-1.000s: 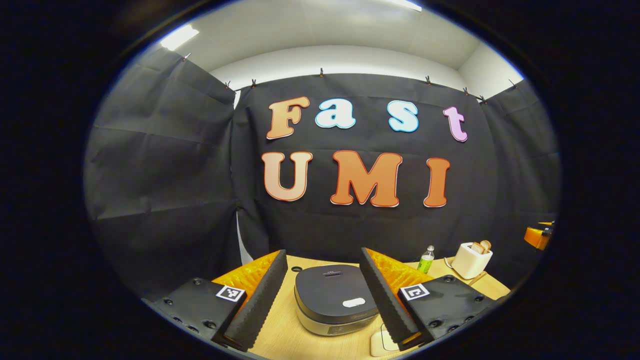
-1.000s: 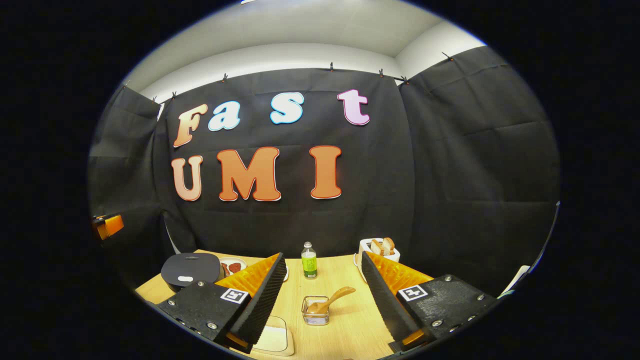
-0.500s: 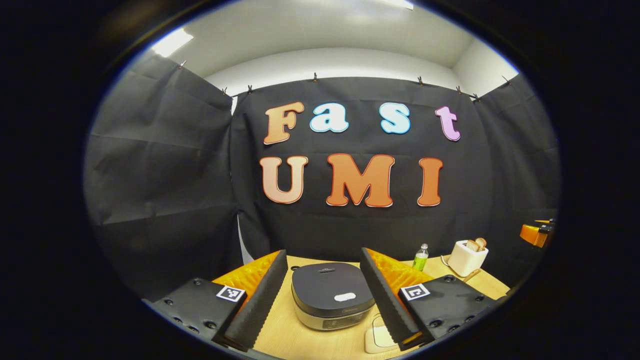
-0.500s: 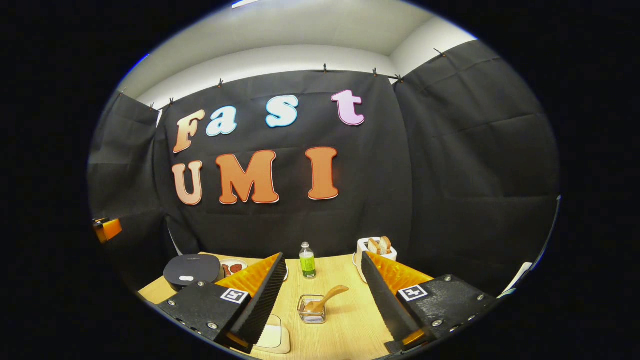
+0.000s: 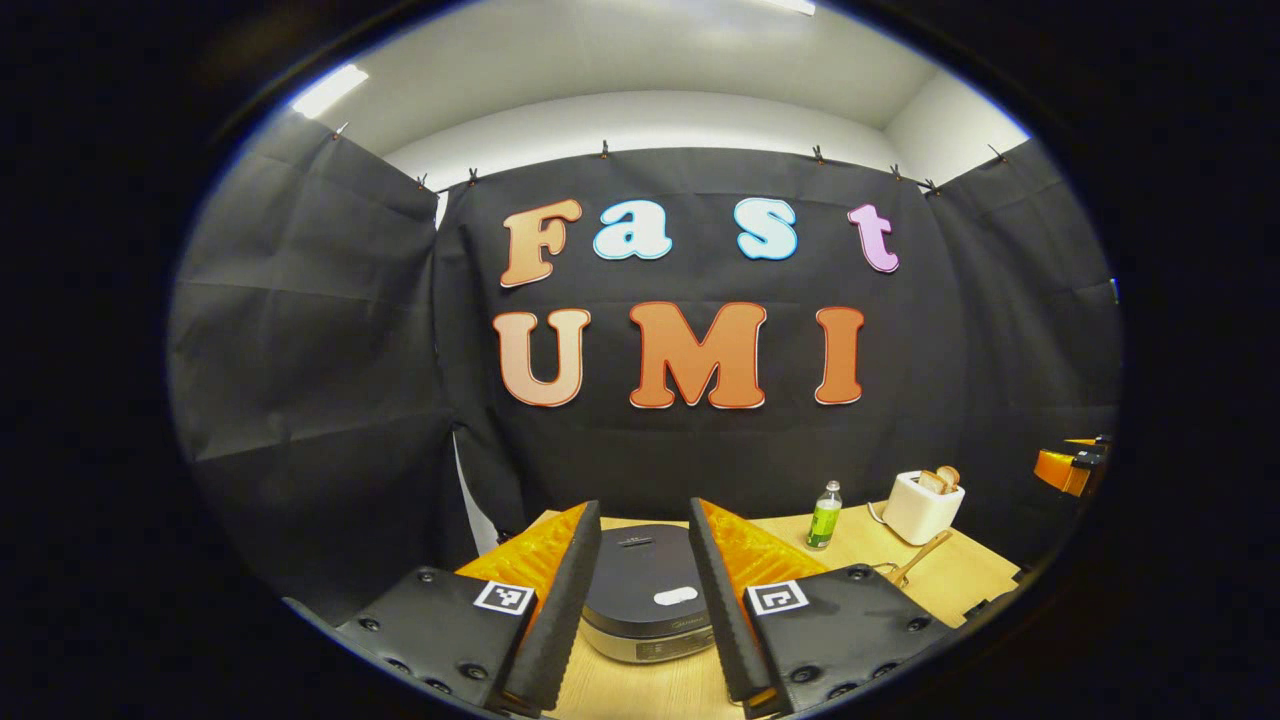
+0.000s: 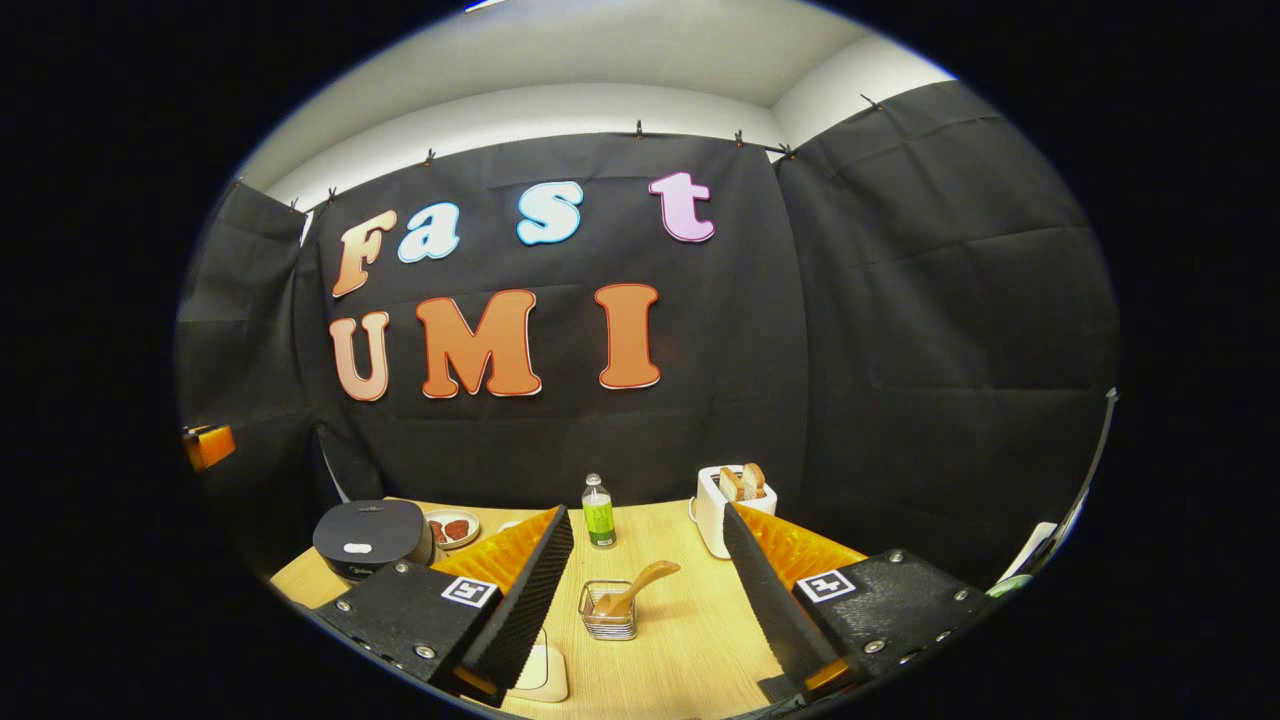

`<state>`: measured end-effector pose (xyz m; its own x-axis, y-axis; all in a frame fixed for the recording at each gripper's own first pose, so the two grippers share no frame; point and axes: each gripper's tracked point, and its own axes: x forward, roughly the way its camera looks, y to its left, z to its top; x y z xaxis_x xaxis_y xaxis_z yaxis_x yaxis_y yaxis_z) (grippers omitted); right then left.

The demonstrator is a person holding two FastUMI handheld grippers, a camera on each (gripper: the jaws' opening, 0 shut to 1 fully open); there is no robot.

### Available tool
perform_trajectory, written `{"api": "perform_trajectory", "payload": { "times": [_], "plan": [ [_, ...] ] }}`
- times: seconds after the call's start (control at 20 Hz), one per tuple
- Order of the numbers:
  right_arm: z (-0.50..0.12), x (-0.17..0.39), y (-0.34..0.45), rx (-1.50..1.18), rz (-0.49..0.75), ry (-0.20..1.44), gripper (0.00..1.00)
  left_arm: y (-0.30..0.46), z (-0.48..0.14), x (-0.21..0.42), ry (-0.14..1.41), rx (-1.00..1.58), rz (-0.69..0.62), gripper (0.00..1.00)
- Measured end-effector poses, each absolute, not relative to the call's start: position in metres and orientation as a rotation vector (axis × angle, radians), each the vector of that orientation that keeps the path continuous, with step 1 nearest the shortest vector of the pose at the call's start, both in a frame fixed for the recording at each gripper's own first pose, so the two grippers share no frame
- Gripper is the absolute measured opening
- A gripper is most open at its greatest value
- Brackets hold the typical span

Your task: Close the left gripper, press the button to open the rice cooker; take a wooden spoon from the chopstick holder with the right hand, scoop a spoonful of rice and pour it into the rice cooker, then put the wooden spoon back into the chopstick holder.

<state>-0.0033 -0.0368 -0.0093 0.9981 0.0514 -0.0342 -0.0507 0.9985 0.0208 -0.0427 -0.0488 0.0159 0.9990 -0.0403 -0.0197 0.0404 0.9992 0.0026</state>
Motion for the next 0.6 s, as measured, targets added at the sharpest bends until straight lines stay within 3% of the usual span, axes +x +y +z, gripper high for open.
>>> {"api": "perform_trajectory", "payload": {
  "times": [0.2,0.6],
  "plan": [
    [-0.009,0.002,-0.036,0.025,0.048,0.037,0.93,-0.047,0.006,-0.032,0.04,-0.021,-0.042,0.08],
    [-0.022,0.013,-0.036,0.026,0.038,0.073,0.93,-0.06,-0.05,0.011,0.182,-0.06,-0.084,0.04]
  ]
}}
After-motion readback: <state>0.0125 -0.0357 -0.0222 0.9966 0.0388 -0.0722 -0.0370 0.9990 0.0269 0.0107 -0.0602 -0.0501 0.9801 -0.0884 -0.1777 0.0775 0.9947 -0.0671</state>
